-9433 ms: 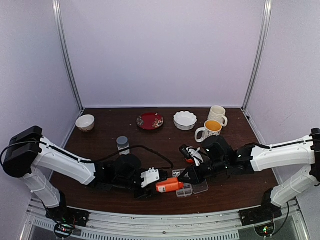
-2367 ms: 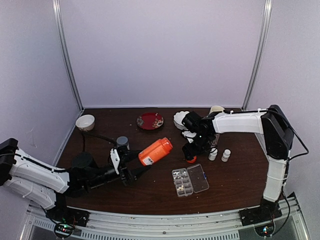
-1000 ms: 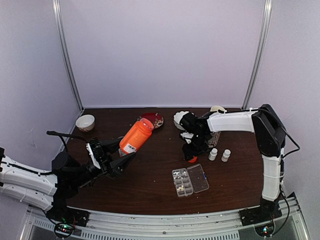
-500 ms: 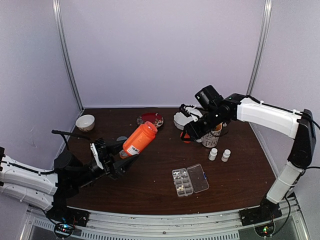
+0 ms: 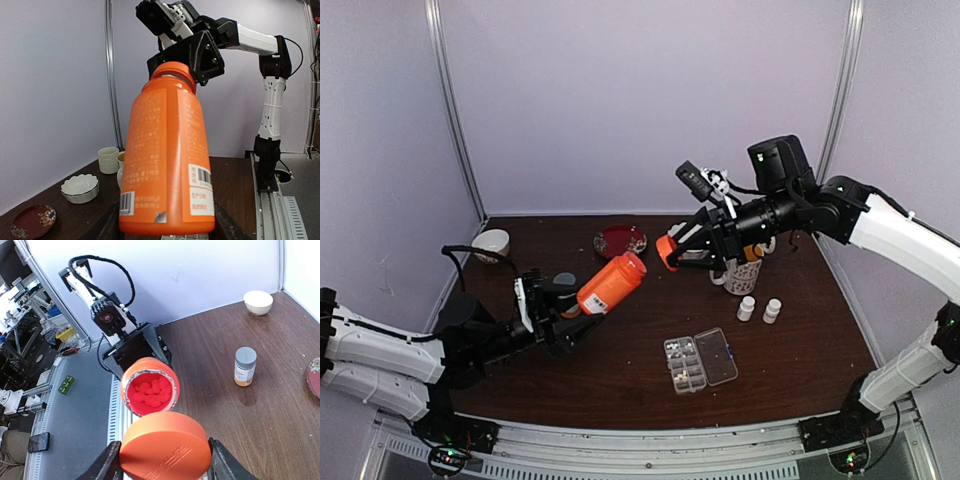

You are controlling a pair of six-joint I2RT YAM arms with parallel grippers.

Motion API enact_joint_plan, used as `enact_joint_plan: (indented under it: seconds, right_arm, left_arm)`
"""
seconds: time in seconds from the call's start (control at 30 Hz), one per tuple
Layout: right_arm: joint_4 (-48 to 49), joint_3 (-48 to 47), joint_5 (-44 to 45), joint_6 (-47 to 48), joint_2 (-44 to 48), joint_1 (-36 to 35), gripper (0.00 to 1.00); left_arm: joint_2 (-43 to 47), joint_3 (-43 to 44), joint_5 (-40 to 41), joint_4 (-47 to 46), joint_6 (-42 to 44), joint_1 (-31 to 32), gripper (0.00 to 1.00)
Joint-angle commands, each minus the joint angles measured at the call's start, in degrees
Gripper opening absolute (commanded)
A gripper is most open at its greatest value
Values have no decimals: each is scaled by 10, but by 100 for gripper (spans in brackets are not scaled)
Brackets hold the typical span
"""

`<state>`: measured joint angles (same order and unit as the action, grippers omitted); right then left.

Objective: Sort the pills into containers
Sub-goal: Screw the lid of the pill bottle onto the pill bottle.

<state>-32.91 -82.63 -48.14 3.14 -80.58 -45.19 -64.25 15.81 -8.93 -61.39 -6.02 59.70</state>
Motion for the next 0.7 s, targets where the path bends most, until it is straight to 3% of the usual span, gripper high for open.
enact_joint_plan:
  seconds: [0.0, 0.17, 0.67]
  right_arm:
    - [20, 1, -50, 16, 10, -16, 32]
    - [-35, -42, -38, 45, -24, -32, 31]
    - [-70, -74, -34, 81, -49, -69, 30]
  left_arm:
    - [-4, 26, -49, -47, -23, -9, 0]
    - [-16, 37, -80, -46, -27, -11, 0]
    - [-30, 47, -122, -51, -36, -16, 0]
